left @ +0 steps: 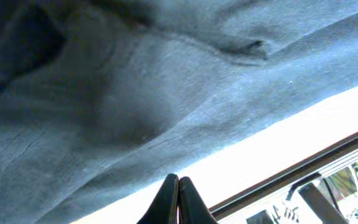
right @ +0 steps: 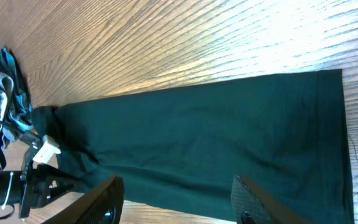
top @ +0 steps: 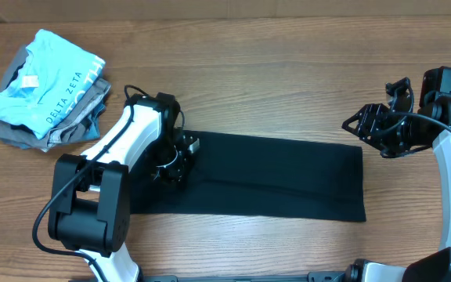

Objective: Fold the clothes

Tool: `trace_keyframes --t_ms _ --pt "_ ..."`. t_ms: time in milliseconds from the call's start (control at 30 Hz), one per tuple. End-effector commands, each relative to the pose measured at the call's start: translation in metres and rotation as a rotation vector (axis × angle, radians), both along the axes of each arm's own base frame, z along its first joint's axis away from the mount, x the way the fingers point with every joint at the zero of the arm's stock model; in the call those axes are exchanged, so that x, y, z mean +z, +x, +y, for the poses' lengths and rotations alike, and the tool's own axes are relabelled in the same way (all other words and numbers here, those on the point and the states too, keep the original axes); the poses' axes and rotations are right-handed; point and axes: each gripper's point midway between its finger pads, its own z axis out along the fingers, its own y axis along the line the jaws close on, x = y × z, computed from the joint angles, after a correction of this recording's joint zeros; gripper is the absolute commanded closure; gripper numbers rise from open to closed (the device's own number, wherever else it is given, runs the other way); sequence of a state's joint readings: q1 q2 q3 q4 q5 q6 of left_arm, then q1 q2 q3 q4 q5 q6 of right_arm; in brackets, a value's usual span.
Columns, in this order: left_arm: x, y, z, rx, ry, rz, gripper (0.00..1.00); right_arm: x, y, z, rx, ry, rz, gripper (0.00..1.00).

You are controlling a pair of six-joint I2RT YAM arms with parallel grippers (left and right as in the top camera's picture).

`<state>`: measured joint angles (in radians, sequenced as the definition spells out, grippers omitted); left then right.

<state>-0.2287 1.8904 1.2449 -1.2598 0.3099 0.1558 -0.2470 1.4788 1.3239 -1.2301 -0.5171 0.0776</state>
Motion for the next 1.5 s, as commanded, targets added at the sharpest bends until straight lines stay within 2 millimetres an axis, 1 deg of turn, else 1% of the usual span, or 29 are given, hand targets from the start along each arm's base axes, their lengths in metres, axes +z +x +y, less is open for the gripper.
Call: trace_keyframes --t_ms 0,67,100,200,267,333,367,467,533,567,667,700,767,900,967,1067,1200,1433,1467 --pt "0.004 0.018 -0.01 -0.013 -0.072 -0.099 0.87 0.007 0.003 0.002 0.013 -0.002 -0.033 0.41" --pt "0.005 0.04 -0.012 -0.006 -0.091 -0.186 0.78 0.008 0.004 0.001 0.012 -0.004 -0.038 0.4" --pt "0.005 0.048 -0.013 -0.003 -0.095 -0.22 0.71 0.008 0.005 0.001 0.012 -0.004 -0.039 0.41" --pt "0.003 0.073 -0.009 0.003 -0.088 -0.32 0.67 0.007 0.004 0.0 0.01 -0.014 -0.034 0.4" --pt "0.002 0.083 -0.006 0.004 -0.075 -0.361 0.62 0.006 0.003 -0.001 0.008 -0.02 -0.026 0.4" --pt "0.002 0.088 -0.007 0.003 -0.078 -0.381 0.56 0.005 0.002 -0.002 0.006 -0.026 -0.022 0.4" --pt "0.001 0.089 -0.005 0.001 -0.069 -0.39 0.55 0.004 0.002 -0.003 0.004 -0.032 -0.019 0.4" --pt "-0.001 0.094 0.004 -0.008 -0.01 -0.412 0.54 0.004 0.001 -0.003 0.004 -0.032 -0.016 0.4" --pt "-0.002 0.097 0.009 -0.013 0.02 -0.424 0.5 0.004 0.001 -0.003 0.004 -0.032 -0.016 0.4" --pt "-0.003 0.097 0.01 -0.014 0.028 -0.425 0.48 0.004 0.001 -0.003 0.004 -0.032 -0.015 0.4" --pt "-0.004 0.091 0.014 -0.017 0.047 -0.405 0.47 0.004 0.001 -0.003 0.004 -0.032 -0.015 0.4" --pt "-0.005 0.089 0.014 -0.017 0.045 -0.396 0.48 0.004 0.001 -0.003 0.004 -0.032 -0.015 0.4" --pt "-0.009 0.083 0.012 -0.021 0.038 -0.376 0.53 0.004 0.001 -0.003 0.004 -0.033 -0.015 0.4" --pt "-0.014 0.066 -0.003 -0.016 -0.044 -0.322 0.66 0.004 0.001 -0.003 0.003 -0.035 -0.014 0.4" --pt "-0.014 0.058 -0.012 -0.017 -0.088 -0.293 0.76 0.004 0.001 -0.003 0.003 -0.035 -0.014 0.4" --pt "-0.01 0.05 -0.023 -0.033 -0.138 -0.267 0.84 0.004 0.0 -0.003 0.003 -0.034 -0.012 0.4" --pt "-0.008 0.037 -0.023 -0.031 -0.141 -0.21 0.96 0.004 0.0 -0.003 0.003 -0.034 -0.011 0.4" --pt "0.001 0.013 -0.018 -0.027 -0.123 -0.117 0.96 0.003 0.0 -0.004 0.003 -0.036 -0.012 0.41" --pt "0.001 0.011 -0.017 -0.026 -0.12 -0.106 0.93 0.003 0.0 -0.004 0.002 -0.041 -0.01 0.41"
